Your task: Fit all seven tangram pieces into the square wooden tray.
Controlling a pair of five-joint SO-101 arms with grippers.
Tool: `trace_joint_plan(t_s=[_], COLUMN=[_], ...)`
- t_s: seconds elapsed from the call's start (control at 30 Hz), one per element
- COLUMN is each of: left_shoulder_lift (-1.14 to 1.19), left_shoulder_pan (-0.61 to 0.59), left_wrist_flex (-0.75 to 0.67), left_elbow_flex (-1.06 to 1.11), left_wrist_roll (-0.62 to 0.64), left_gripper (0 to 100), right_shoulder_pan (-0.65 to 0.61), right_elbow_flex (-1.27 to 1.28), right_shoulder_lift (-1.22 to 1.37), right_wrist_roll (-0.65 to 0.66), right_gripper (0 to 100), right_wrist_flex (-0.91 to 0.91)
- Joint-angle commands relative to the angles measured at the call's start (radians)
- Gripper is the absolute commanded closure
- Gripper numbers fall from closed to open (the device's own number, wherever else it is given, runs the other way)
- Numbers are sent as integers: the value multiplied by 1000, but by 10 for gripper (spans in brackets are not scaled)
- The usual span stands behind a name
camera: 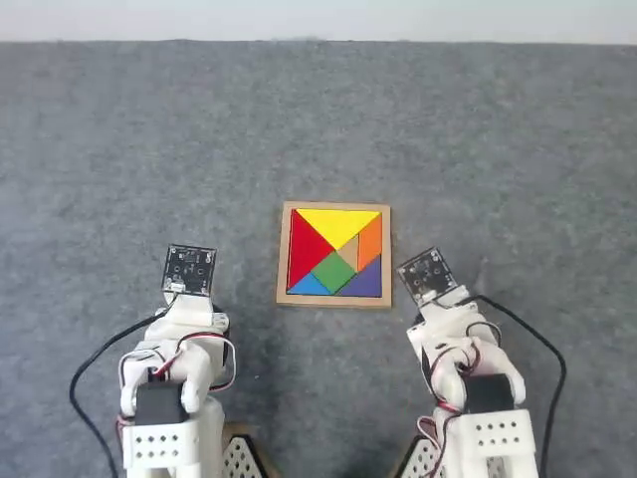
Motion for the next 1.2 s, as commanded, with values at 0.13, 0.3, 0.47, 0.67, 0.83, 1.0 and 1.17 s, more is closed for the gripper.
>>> trace_joint_plan(t_s=[0.13,0.3,0.47,0.67,0.83,1.0,1.17], left_shoulder_lift=[-17,-17,-17,-17,-17,-17,-17], left_shoulder_pan=[5,5,5,5,5,5,5], left_wrist_flex=[3,3,3,3,3,3,3], left_elbow_flex=[-10,-10,-10,-10,-10,-10,-10], left_wrist_roll=[-2,-2,-2,-2,-2,-2,-2], left_gripper=[979,979,979,979,979,979,979], right_shoulder_pan=[12,16,162,409,458,460,460], right_elbow_flex=[15,14,14,14,14,14,14], right_shoulder_lift=[-122,-145,-151,-147,-154,-154,-154], right_wrist_roll=[29,34,109,227,293,298,298], right_gripper=[991,991,991,991,991,991,991], right_wrist_flex=[143,275,286,320,349,351,351])
